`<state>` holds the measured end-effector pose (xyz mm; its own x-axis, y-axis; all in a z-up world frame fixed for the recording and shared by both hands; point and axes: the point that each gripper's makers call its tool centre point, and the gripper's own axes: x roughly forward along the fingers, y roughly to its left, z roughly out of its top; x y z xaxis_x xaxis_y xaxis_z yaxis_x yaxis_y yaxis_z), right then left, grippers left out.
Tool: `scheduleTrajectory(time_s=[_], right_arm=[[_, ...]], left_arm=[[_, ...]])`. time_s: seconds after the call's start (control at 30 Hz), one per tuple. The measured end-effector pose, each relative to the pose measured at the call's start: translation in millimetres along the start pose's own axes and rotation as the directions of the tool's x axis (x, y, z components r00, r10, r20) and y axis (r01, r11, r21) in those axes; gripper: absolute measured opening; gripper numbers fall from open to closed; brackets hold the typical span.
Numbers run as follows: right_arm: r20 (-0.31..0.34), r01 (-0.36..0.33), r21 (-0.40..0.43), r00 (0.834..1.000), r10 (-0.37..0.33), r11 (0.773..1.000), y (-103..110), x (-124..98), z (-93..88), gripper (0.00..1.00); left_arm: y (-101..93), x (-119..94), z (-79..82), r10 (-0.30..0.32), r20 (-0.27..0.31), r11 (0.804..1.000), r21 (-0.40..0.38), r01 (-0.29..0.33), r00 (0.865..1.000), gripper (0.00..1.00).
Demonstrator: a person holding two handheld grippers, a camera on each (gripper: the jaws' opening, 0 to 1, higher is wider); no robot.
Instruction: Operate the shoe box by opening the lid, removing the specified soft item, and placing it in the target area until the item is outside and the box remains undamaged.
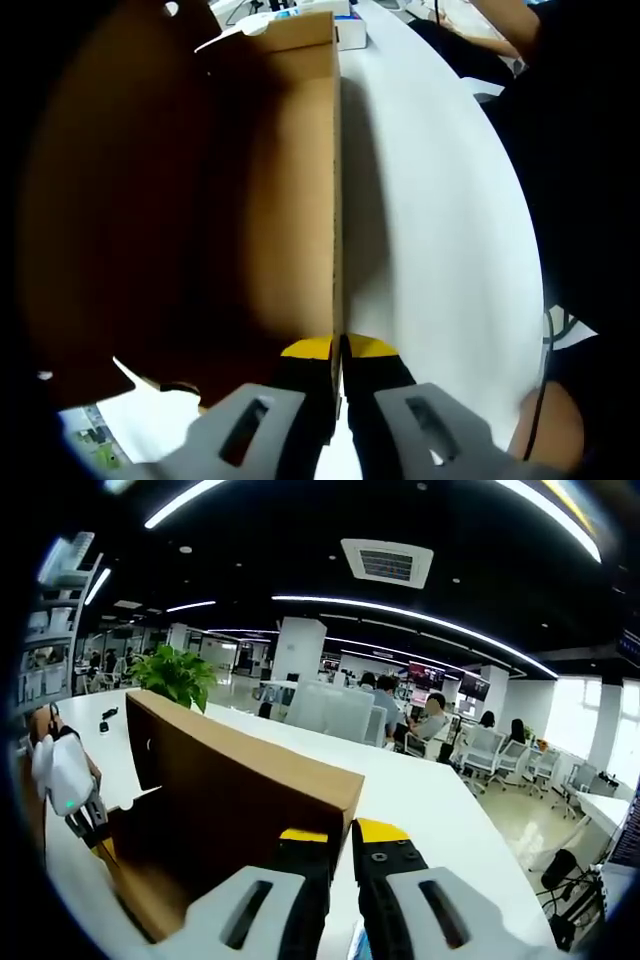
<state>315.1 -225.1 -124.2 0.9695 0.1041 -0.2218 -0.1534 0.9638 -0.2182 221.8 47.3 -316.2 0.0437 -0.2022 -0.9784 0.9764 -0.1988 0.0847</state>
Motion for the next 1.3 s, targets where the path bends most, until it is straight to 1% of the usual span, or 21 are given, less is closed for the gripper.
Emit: scheduleTrajectory(time_s=[0.17,0.57,0.6,0.7,0.87,1.0,1.3], right_arm=[[0.004,-0.003,0.01,1.0,0.003,1.0,1.8,-3.6,-2.2,0.05],[0.023,-0.002,0.028,1.0,0.002,1.0,6.1,-11.7,-7.8,0.05],[0.023,-0.004,0.029,1.0,0.003,1.0,6.2,-12.0,-8.2,0.05],[0.024,-0.01,0.029,1.0,0.009,1.0,7.4,-12.6,-9.4,0.05],[0.035,-0.008,0.025,0.999,0.007,1.0,7.8,-14.3,-10.0,0.05],[0.052,-0.022,0.044,0.998,0.02,0.999,8.2,-15.6,-11.2,0.05],[0.064,-0.035,0.042,0.997,0.032,0.999,8.8,-15.4,-10.8,0.05]], left_arm=[[-0.9,-0.2,-0.5,-0.001,-0.001,1.0,-0.002,0.001,1.0,0.02],[1.3,1.4,-5.0,0.016,-0.026,1.0,-0.001,-0.016,1.0,0.03],[1.4,1.1,-3.7,0.015,-0.004,1.0,0.025,-0.015,1.0,0.03],[2.5,0.2,-2.8,-0.001,0.01,1.0,0.005,0.001,1.0,0.03],[2.5,1.2,-2.9,0.001,-0.009,1.0,0.002,-0.001,1.0,0.02],[3.3,1.6,-3.1,0.02,-0.015,1.0,0.005,-0.019,1.0,0.03],[5.2,1.9,-3.0,0.041,-0.021,0.999,0.001,-0.041,0.999,0.05]])
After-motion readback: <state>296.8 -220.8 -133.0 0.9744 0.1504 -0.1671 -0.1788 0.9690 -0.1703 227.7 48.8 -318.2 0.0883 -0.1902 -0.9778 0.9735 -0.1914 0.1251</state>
